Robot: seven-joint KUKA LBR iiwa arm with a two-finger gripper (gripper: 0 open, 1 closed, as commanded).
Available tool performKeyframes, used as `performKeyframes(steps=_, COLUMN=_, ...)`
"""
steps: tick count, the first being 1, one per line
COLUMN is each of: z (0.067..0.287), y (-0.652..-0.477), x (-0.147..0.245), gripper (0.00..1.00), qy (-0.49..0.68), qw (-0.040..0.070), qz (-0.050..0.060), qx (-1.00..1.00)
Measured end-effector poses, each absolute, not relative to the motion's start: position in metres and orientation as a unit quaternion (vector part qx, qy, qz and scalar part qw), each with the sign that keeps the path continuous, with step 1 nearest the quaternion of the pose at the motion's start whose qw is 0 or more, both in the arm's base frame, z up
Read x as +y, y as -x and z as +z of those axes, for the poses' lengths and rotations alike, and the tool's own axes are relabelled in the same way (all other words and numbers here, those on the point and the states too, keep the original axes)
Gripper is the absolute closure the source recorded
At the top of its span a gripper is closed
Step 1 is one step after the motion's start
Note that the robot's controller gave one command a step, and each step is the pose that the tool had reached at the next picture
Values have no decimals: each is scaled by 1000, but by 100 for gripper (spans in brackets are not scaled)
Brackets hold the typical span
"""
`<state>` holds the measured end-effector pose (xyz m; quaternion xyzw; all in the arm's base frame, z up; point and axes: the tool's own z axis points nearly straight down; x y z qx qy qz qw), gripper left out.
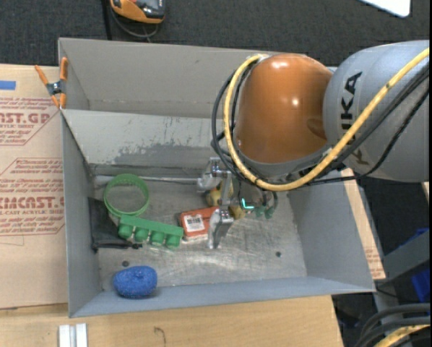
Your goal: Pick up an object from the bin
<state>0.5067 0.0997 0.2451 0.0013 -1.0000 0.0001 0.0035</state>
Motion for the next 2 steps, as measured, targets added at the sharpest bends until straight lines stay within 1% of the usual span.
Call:
performKeyframes(steps=1, z=249, y=-508, x=99, gripper=0, qy=0, qw=-1, qz=-1, qx=-1000)
performKeyframes(steps=2, z=200, y=-513, x=109, gripper=0, qy=5, qw=-4, qz=-1, qx=-1000)
